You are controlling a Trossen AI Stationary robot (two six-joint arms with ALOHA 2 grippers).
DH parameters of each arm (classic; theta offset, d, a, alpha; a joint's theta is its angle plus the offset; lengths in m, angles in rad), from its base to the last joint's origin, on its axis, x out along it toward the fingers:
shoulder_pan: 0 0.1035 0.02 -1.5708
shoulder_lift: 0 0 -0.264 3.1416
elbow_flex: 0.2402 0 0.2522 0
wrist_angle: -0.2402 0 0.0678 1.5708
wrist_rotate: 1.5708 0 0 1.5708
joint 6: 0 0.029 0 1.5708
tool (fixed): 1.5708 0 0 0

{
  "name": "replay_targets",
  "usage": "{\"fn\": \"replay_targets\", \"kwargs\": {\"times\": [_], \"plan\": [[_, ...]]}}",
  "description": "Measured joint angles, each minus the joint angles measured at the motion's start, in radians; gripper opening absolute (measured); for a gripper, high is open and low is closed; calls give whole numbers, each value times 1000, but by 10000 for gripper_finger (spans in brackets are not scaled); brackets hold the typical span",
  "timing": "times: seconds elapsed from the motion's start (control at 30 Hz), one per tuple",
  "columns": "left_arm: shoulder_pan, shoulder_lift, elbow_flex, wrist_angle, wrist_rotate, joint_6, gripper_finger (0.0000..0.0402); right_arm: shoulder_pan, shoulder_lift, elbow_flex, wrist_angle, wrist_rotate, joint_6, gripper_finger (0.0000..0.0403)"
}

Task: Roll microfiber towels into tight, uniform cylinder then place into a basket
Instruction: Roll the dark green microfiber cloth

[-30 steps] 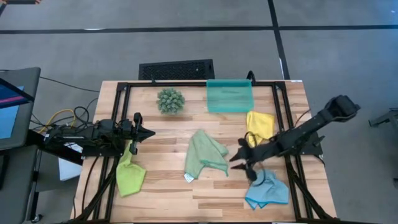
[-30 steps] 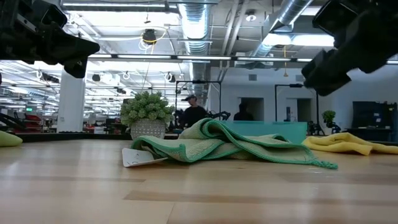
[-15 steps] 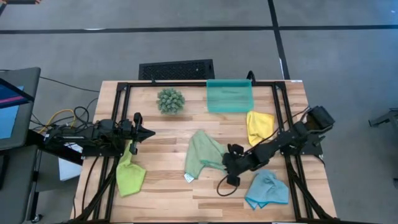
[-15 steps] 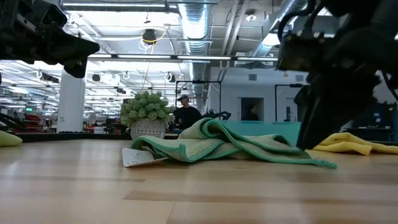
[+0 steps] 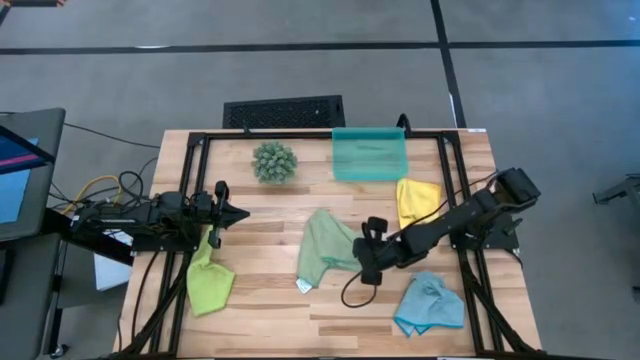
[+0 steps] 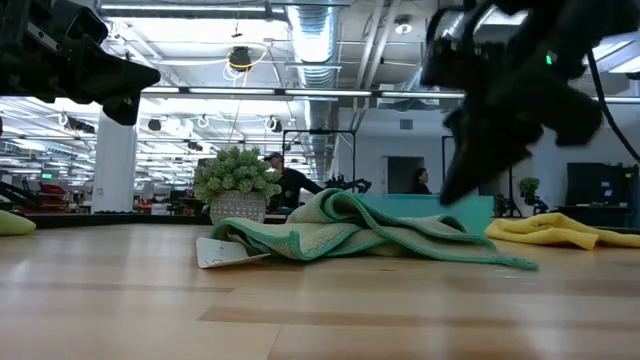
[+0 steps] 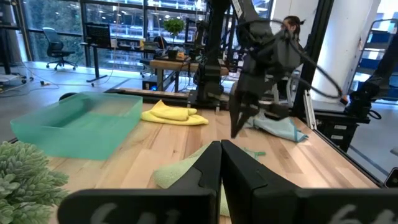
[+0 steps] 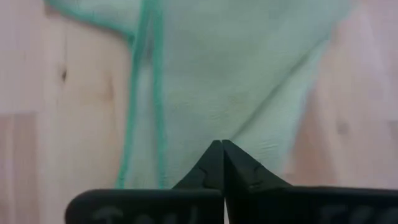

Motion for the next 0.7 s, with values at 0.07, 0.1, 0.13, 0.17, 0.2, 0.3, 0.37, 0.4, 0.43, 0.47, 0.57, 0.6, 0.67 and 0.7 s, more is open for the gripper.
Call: {"fn": "replay_targets", "kwargs": {"times": [0.07, 0.1, 0.13, 0.17, 0.2, 0.3, 0.37, 0.4, 0.43, 0.47, 0.57, 0.6, 0.67, 0.7], "plan": [[0, 0, 0, 0, 0, 0, 0, 9, -32, 7, -23, -23, 24, 19], [0, 0, 0, 0, 0, 0, 0, 14, -42, 5, -28, -59, 41, 19], [0, 0, 0, 0, 0, 0, 0, 20, -48, 1, -24, -96, 60, 19], [0, 0, 0, 0, 0, 0, 0, 26, -48, -3, -23, -130, 77, 21], [0, 0, 0, 0, 0, 0, 0, 33, -44, -5, -28, -156, 92, 23], [0, 0, 0, 0, 0, 0, 0, 54, 0, -5, -16, -195, 137, 46], [0, 0, 0, 0, 0, 0, 0, 61, 40, -6, -9, -196, 167, 69], [0, 0, 0, 0, 0, 0, 0, 61, 64, -5, 3, -196, 184, 83], [0, 0, 0, 0, 0, 0, 0, 57, 89, -5, 9, -196, 200, 98], [0, 0, 0, 0, 0, 0, 0, 53, 110, -6, 9, -196, 214, 112], [0, 0, 0, 0, 0, 0, 0, 38, 156, -1, 47, -190, 232, 153], [0, 0, 0, 0, 0, 0, 0, 35, 163, -1, 56, -182, 232, 163], [0, 0, 0, 0, 0, 0, 0, 30, 177, 2, 70, -153, 231, 173], [0, 0, 0, 0, 0, 0, 0, 30, 179, 2, 73, -135, 227, 172]]}}
